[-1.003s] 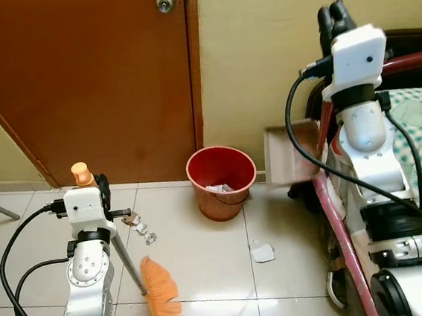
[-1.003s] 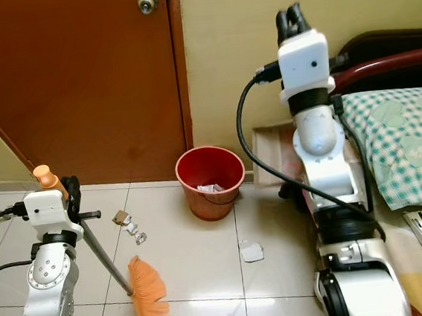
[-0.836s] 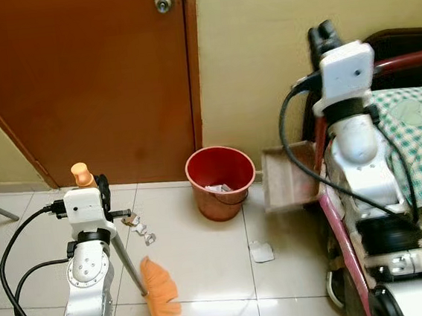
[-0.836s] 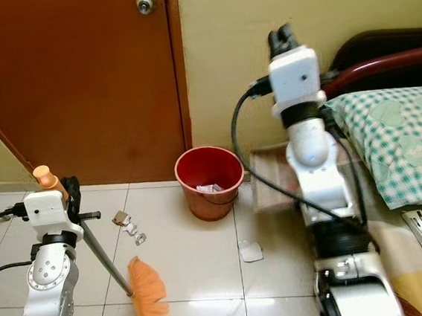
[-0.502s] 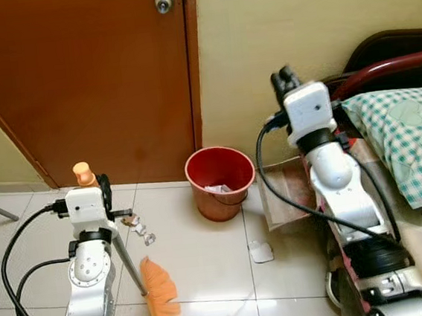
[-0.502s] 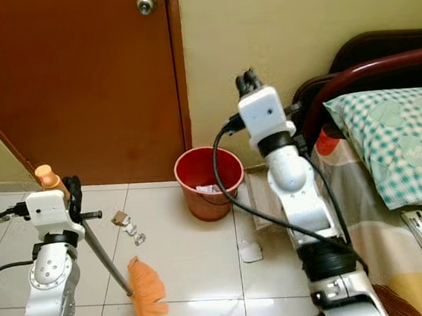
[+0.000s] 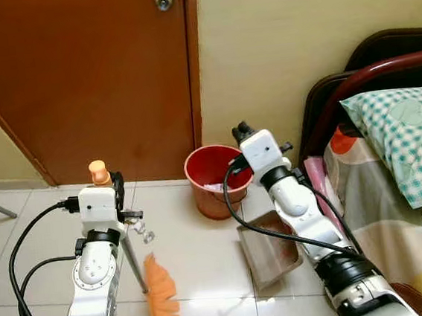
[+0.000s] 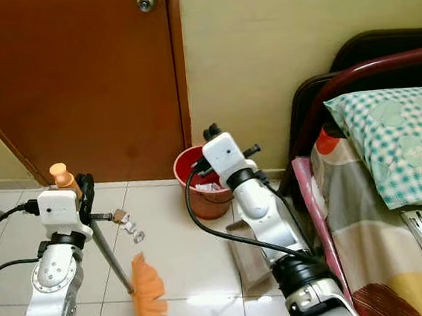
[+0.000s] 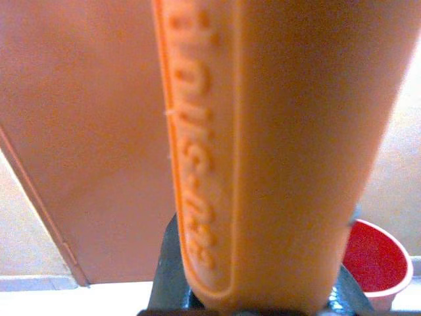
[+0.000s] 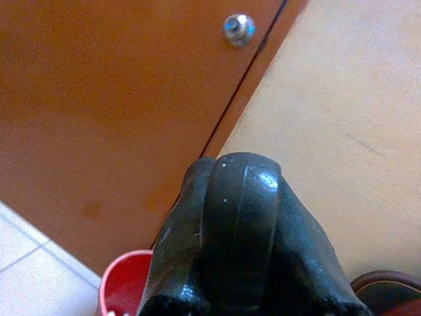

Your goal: Sweep floor

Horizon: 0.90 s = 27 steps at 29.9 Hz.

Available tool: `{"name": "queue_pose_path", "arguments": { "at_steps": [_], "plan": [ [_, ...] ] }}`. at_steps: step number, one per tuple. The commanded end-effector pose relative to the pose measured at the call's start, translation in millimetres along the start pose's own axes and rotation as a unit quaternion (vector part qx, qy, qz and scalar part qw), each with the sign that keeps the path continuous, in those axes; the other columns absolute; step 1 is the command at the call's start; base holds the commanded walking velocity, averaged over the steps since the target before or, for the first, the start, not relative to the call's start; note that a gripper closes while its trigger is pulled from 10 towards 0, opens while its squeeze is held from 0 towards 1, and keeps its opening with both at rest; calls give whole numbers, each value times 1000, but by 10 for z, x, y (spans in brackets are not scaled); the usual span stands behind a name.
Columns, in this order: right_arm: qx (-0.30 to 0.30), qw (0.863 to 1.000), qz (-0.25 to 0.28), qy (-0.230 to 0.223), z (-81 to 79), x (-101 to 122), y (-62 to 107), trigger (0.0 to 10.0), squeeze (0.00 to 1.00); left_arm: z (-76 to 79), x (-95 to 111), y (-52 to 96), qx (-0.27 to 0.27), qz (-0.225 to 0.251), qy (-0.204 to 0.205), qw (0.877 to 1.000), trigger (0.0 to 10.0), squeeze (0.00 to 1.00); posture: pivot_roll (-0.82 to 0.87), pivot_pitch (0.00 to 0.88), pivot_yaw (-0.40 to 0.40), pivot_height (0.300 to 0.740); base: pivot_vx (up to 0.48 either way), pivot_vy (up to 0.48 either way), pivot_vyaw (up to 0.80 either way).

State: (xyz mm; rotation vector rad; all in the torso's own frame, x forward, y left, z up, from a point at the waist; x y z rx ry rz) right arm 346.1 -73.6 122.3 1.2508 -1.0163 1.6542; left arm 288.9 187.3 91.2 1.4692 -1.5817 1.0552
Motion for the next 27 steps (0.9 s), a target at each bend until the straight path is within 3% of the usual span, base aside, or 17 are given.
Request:
{"name": "queue_pose_path", "arguments": {
  "at_steps": [1,9,14,18,20,23,27],
  "plan": [
    [7,999,30,19,-33,127,-71,10000,0,-93,88,37,-9,15,-46,999,10000,0,98,105,-22,740,0,0,0],
    [28,998,28,47,-216,35,-102,10000,0,-170,119,271,-22,2,-59,998,10000,0,157,176,-10,740,0,0,0],
    [66,992,26,103,-481,-101,-94,10000,0,-239,171,432,-33,-13,-72,997,10000,0,207,228,3,740,0,0,0],
    [79,990,21,117,-592,-140,-94,10000,0,-260,184,477,-35,-18,-75,996,10000,0,212,237,5,740,0,0,0],
    [97,985,36,139,-740,-112,-110,10000,0,-259,193,509,-37,-23,-75,996,10000,0,215,244,5,740,0,0,0],
    [120,984,40,123,-957,-77,-132,10000,0,-215,220,518,-43,-25,-74,996,10000,0,215,249,0,740,0,0,0],
    [139,983,34,111,-1078,-78,-127,10000,0,-193,232,515,-45,-26,-71,996,10000,0,211,249,-3,740,0,0,0]
  ]
}}
Point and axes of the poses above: a point about 5 cm out from each wrist's last joint towards the gripper, its own y axis pointing back from the gripper into the wrist, its own x axis along the axis of the wrist's last joint, z = x × y, the point moved 3 cm from there along -y, pointing out of the wrist towards the gripper, and after that the axes turned 14 degrees about -y, right-handed, at the moved point
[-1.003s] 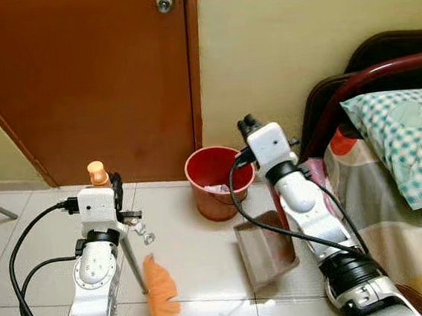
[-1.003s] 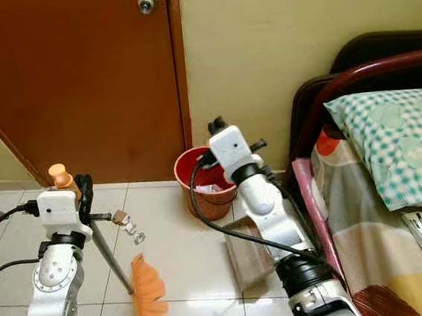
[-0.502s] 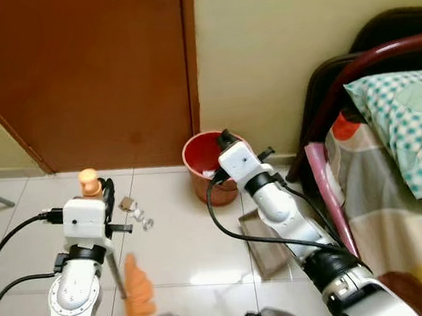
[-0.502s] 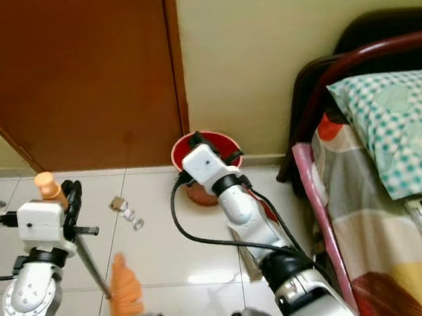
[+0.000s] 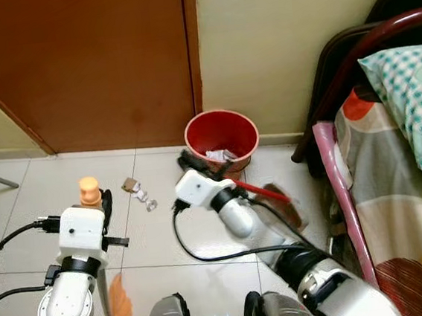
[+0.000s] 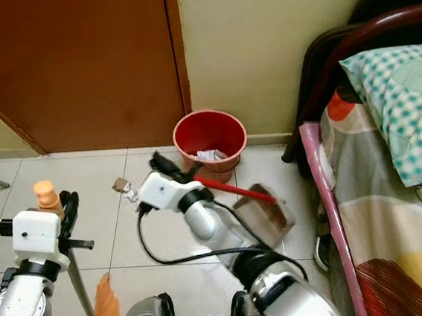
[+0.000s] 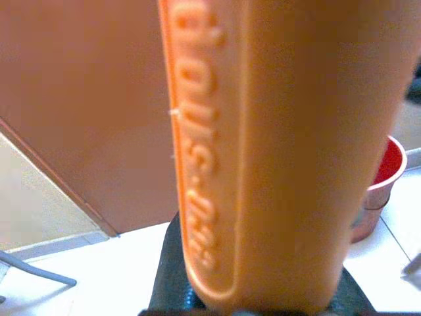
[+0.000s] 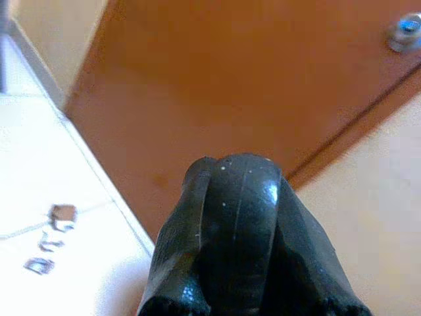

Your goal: Sweep floor

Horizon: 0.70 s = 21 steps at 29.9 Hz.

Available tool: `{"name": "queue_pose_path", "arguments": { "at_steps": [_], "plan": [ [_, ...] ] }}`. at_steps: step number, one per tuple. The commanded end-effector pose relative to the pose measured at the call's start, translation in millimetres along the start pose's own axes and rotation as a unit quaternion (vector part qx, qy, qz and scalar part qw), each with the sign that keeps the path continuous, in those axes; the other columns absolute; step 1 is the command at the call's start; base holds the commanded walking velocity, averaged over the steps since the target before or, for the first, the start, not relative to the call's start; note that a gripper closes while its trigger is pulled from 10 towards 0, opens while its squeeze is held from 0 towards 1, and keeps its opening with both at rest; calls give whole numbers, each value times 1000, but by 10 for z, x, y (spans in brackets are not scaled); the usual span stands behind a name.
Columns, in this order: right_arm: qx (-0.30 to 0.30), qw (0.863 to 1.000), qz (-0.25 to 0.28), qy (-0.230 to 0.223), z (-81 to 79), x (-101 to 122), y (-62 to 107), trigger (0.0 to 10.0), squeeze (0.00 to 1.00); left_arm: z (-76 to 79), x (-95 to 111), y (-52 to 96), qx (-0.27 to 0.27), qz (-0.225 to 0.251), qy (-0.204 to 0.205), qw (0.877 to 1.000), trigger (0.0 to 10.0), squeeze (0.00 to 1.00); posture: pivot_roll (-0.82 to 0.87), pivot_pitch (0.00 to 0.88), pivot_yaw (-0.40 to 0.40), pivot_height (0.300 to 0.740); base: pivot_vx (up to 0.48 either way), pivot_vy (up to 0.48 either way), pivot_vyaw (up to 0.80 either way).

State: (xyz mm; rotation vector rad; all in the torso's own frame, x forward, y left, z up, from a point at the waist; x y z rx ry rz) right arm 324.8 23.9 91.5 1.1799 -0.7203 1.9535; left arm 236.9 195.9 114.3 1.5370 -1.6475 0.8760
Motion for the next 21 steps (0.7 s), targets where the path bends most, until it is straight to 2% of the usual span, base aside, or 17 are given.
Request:
{"name": "queue_pose_path", "arguments": {
  "at_steps": [1,3,5,6,7,8,9,10,11,13,15,17,21],
  "plan": [
    [16,1000,9,-5,-62,57,-39,10000,0,-3,14,17,-5,-3,-8,1000,10000,0,210,249,-4,740,0,0,0],
    [44,997,-28,-59,-215,-23,-26,10000,0,16,22,13,-7,-5,-6,1000,10000,0,211,249,-10,740,0,0,0],
    [63,993,-41,-89,-311,-54,-2,10000,0,22,18,15,-7,-7,-5,1000,10000,0,209,246,-15,740,0,0,0],
    [66,989,-48,-126,-348,-62,8,10000,0,23,12,16,-7,-8,-4,1000,10000,0,207,245,-17,740,0,0,0],
    [66,989,-48,-126,-348,-62,8,10000,0,23,12,16,-7,-8,-4,1000,10000,0,207,245,-17,740,0,0,0],
    [69,984,-54,-155,-370,-62,9,10000,0,22,10,12,-6,-9,-4,1000,10000,0,204,242,-20,740,0,0,0],
    [72,975,-53,-205,-398,-23,0,10000,0,22,11,1,-5,-9,-3,1000,10000,0,199,238,-23,740,0,0,0],
    [72,975,-53,-205,-398,-23,0,10000,0,22,11,1,-5,-9,-3,1000,10000,0,199,238,-23,740,0,0,0],
    [71,967,-41,-241,-400,37,-15,10000,0,23,12,-11,-3,-9,-2,1000,10000,0,196,235,-25,740,0,0,0],
    [62,962,-26,-266,-348,99,-45,10000,0,30,10,-31,-2,-8,-1,1000,10000,0,187,228,-30,740,0,0,0],
    [54,960,-8,-275,-262,160,-73,10000,0,43,9,-51,-1,-7,1,1000,10000,0,180,222,-31,740,0,0,0],
    [33,964,16,-263,-61,218,-96,10000,0,75,14,-88,0,-5,6,1000,10000,0,167,211,-34,740,0,0,0],
    [3,978,39,-206,231,259,-78,10000,0,111,24,-127,-2,-1,8,1000,10000,0,153,196,-34,740,0,0,0]
  ]
}}
Point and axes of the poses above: a point about 5 cm out from each wrist's last joint towards the gripper, its own y axis pointing back from the gripper into the wrist, its own x axis along the axis of the wrist's last joint, z = x × y, the point moved 3 cm from there along -y, pointing out of the wrist towards the gripper, and after that the axes turned 14 degrees about -y, right-handed, at the moved point
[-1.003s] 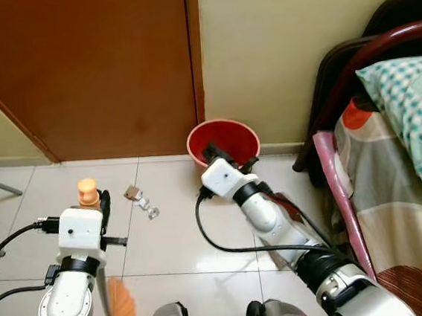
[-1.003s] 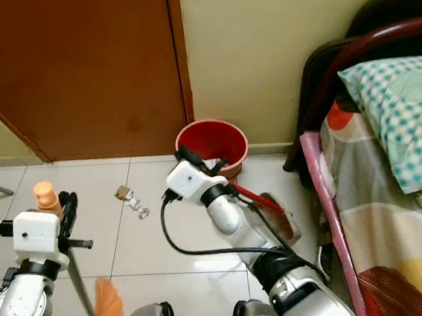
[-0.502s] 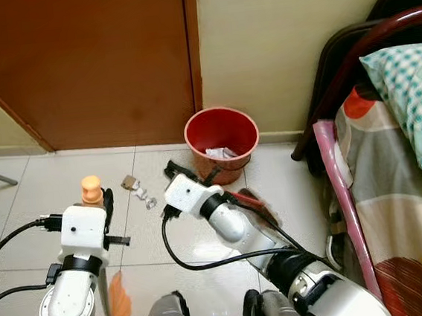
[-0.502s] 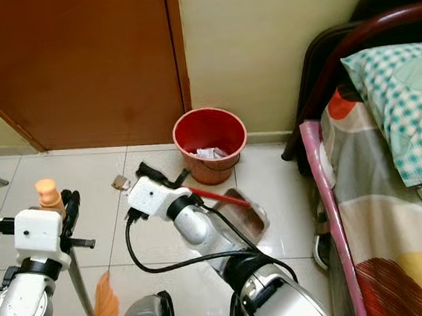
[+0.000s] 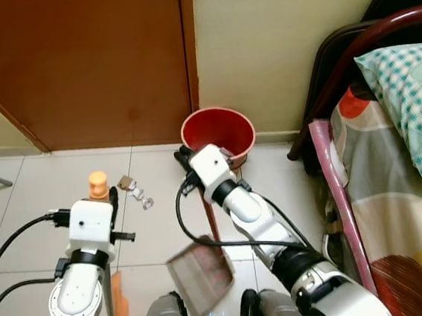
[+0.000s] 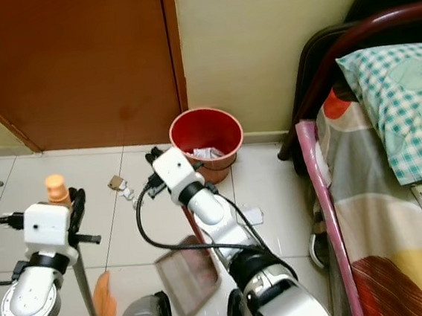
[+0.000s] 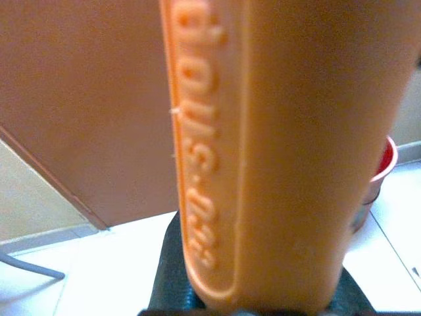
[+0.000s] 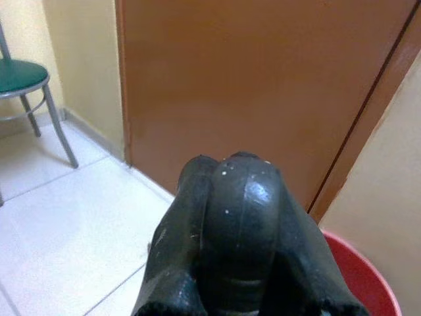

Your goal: Sweep floor

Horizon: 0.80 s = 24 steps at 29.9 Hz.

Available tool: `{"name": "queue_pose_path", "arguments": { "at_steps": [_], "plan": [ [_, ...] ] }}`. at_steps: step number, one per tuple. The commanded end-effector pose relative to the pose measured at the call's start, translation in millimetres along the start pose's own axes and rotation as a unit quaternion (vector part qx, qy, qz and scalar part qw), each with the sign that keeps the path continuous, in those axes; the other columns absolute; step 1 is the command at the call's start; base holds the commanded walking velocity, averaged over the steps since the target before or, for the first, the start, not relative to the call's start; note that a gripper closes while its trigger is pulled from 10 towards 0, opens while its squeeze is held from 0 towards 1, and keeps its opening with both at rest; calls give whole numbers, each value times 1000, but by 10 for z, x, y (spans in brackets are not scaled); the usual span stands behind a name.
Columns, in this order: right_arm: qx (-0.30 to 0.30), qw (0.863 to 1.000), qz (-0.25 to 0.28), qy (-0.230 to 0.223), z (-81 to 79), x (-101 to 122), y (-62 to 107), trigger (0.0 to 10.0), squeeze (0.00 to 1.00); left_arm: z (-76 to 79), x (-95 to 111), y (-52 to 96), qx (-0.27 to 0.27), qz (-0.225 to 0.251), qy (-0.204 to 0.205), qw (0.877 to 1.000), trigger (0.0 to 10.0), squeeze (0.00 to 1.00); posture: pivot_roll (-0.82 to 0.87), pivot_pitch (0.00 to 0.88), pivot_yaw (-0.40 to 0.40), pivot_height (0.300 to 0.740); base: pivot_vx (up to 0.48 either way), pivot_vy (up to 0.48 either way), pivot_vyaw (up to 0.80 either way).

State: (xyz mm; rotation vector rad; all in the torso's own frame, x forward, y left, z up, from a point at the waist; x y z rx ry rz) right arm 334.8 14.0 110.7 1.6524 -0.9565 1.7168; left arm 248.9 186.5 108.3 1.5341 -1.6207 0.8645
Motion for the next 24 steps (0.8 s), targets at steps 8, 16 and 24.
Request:
{"name": "queue_pose_path", "arguments": {
  "at_steps": [8,16,24],
  "plan": [
    [-77,984,87,135,552,597,59,10000,0,16,37,-98,6,16,4,1000,10000,0,134,172,-35,740,0,0,0],
    [-88,964,99,232,660,780,58,10000,0,9,23,-120,9,18,3,1000,10000,0,133,153,-38,740,0,0,0],
    [-80,946,75,304,598,559,77,10000,0,-8,37,-90,13,21,1,1000,10000,0,166,168,-34,740,0,0,0]
  ]
}}
Point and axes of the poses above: a point about 5 cm out from each wrist's last joint towards the gripper, its own y axis pointing back from the gripper into the wrist, its own x axis along the axis of the wrist's last joint, z = x × y, the point moved 3 cm from there along -y, pointing out of the wrist towards the gripper, and after that the axes turned 14 degrees about -y, right-handed, at the moved point
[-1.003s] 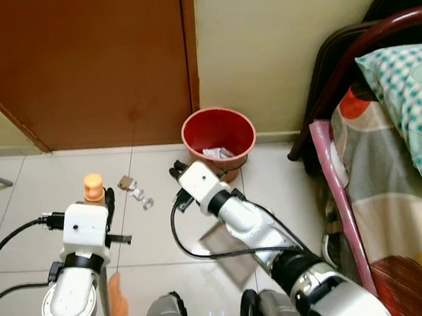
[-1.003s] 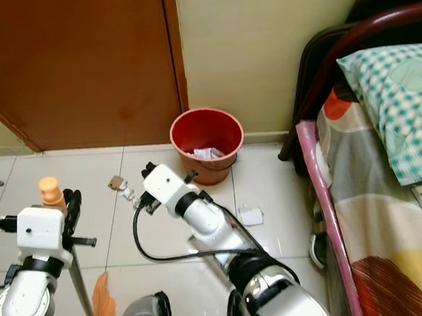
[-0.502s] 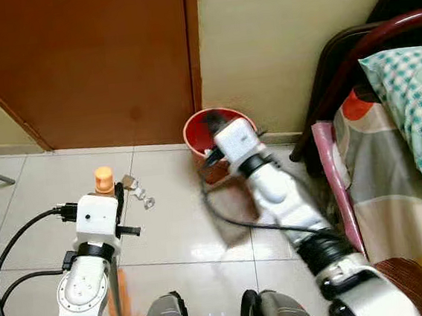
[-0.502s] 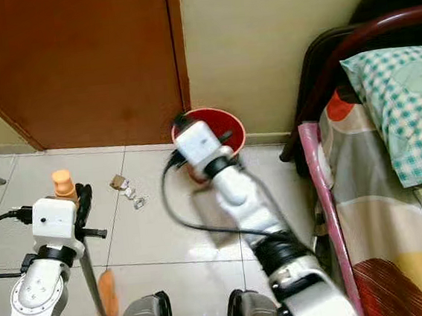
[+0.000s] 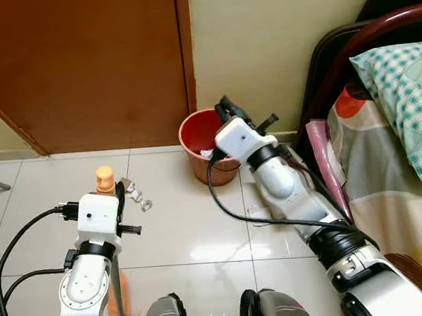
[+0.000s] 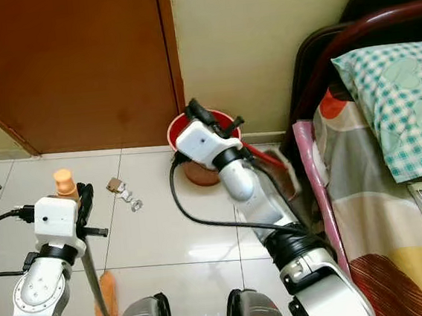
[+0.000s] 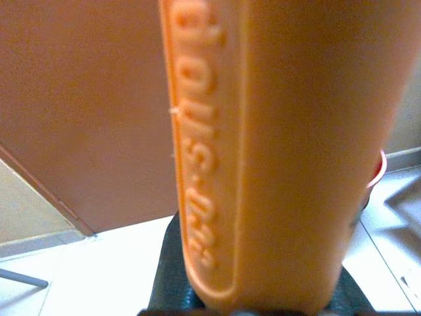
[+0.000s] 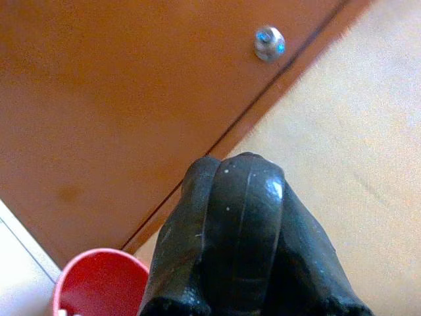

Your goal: Sweep floor

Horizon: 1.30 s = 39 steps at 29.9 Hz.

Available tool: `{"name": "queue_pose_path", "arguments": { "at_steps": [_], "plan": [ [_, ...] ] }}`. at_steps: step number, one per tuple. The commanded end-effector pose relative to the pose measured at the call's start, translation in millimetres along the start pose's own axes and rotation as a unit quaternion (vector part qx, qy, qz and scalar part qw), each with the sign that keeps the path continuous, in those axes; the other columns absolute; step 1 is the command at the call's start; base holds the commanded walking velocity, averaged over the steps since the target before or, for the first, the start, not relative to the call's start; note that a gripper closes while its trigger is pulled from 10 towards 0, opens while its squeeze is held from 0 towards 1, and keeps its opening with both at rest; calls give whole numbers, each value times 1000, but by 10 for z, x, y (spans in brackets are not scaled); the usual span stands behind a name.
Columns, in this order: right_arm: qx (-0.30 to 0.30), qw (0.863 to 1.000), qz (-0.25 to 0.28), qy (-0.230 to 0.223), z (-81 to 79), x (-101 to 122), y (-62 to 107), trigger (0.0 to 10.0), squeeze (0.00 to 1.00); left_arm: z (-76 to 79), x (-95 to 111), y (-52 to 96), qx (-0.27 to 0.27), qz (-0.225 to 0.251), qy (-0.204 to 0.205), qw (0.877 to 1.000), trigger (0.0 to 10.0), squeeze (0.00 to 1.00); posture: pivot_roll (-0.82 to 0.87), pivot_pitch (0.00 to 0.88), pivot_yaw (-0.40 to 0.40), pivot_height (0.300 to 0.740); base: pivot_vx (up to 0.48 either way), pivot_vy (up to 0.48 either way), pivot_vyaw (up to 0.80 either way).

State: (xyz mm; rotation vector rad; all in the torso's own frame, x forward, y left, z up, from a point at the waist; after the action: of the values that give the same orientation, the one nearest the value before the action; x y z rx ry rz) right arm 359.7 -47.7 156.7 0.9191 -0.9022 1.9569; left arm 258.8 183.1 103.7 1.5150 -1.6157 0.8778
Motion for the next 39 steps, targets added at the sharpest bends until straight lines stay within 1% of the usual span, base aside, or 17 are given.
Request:
{"name": "queue_pose_path", "arguments": {
  "at_steps": [1,4,5,6,7,11,13,17,22,24,25,26,30,32,35,36,39],
  "plan": [
    [15,999,17,34,-101,30,-21,10000,0,-61,61,59,12,14,-11,1000,10000,0,191,183,-26,740,0,0,0],
    [33,998,11,59,-258,-30,1,10000,0,-82,47,134,7,7,-17,1000,10000,0,214,199,-16,740,0,0,0],
    [49,996,4,73,-385,-85,24,10000,0,-108,38,191,5,2,-22,1000,10000,0,237,215,-9,740,0,0,0],
    [49,996,4,73,-385,-85,24,10000,0,-108,38,191,5,2,-22,1000,10000,0,237,215,-9,740,0,0,0],
    [59,995,1,80,-500,-126,56,10000,0,-148,29,255,5,-4,-27,1000,10000,0,259,230,-4,740,0,0,0],
    [80,992,-3,98,-714,-191,110,10000,0,-223,21,363,6,-14,-37,999,10000,0,296,261,7,740,0,0,0],
    [107,987,-16,121,-885,-267,161,10000,0,-262,32,427,7,-19,-42,999,10000,0,322,283,13,740,0,0,0],
    [132,982,-40,133,-1039,-358,226,10000,0,-288,50,490,9,-24,-46,999,10000,0,339,295,14,740,0,0,0],
    [150,981,-55,113,-1192,-363,255,10000,0,-299,62,577,9,-32,-47,998,10000,0,348,309,10,740,0,0,0],
    [170,980,-59,83,-1343,-303,261,10000,0,-282,81,571,9,-33,-45,998,10000,0,343,314,7,740,0,0,0],
    [170,980,-59,83,-1343,-303,261,10000,0,-282,81,571,9,-33,-45,998,10000,0,343,314,7,740,0,0,0],
    [181,980,-61,61,-1431,-271,279,10000,0,-269,95,551,8,-32,-42,999,10000,0,337,316,4,740,0,0,0],
    [182,981,-72,-13,-1551,-190,295,10000,0,-246,108,515,8,-28,-38,999,10000,0,326,315,-3,740,0,0,0],
    [171,981,-76,-47,-1555,-164,285,10000,0,-243,105,506,8,-28,-37,999,10000,0,322,312,-5,740,0,0,0],
    [147,978,-75,-124,-1541,-82,247,10000,0,-238,101,483,10,-27,-35,999,10000,0,307,303,-16,740,0,0,0],
    [128,973,-70,-179,-1500,-27,205,10000,0,-231,98,457,12,-26,-33,999,10000,0,297,296,-23,740,0,0,0],
    [114,970,-55,-206,-1434,25,158,10000,0,-220,91,407,16,-24,-31,999,10000,0,278,284,-34,740,0,0,0]
  ]
}}
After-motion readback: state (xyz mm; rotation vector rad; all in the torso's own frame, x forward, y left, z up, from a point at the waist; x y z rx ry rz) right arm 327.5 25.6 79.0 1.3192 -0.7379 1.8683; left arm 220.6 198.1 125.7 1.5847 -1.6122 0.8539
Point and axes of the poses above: a point about 5 cm out from each wrist's last joint towards the gripper, its own y axis pointing back from the gripper into the wrist, its own x axis along the axis of the wrist's last joint, z = x × y, the point moved 3 cm from there along -y, pointing out of the wrist towards the gripper, and after that the axes turned 14 degrees about -y, right-handed, at the moved point
